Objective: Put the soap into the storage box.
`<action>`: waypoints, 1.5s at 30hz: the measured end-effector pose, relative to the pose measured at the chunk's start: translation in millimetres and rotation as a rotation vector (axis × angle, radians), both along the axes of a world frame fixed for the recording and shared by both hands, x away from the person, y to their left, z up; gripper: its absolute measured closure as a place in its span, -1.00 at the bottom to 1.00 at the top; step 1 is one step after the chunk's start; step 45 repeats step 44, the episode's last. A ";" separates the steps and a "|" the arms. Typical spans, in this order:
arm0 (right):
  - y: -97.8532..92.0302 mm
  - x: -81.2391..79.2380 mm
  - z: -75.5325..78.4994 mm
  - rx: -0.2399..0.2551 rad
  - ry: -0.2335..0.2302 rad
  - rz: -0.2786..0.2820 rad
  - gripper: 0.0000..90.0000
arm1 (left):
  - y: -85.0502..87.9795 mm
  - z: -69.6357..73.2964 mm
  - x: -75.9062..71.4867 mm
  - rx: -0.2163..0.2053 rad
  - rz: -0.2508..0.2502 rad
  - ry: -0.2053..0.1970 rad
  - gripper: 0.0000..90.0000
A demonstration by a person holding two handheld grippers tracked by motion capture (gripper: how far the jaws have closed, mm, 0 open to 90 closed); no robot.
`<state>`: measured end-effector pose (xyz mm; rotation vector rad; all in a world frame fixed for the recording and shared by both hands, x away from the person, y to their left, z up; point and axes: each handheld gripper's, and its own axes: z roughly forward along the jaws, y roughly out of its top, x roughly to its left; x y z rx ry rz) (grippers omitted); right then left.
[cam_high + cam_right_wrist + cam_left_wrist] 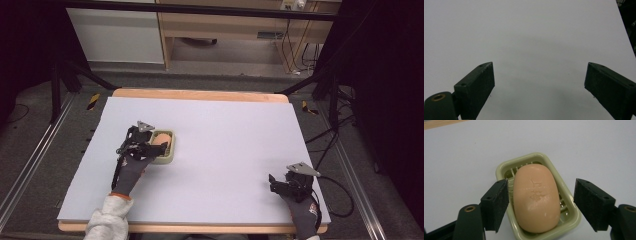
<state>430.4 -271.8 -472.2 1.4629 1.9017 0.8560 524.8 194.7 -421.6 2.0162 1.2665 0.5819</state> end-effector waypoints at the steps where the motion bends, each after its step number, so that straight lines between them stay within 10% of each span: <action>1: -0.3 -0.2 0.1 0.003 0.003 -0.003 -0.79 | 1.1 0.2 -1.9 0.006 -0.005 -0.005 -0.39; 30: -10.2 -0.3 -0.8 0.018 0.007 -0.045 -0.79 | 59.6 -31.3 -78.4 -0.005 0.054 -0.098 -0.44; 45: -14.5 0.8 -3.6 0.017 0.018 -0.048 -0.79 | 83.3 -47.1 -76.0 0.014 0.112 -0.061 -0.47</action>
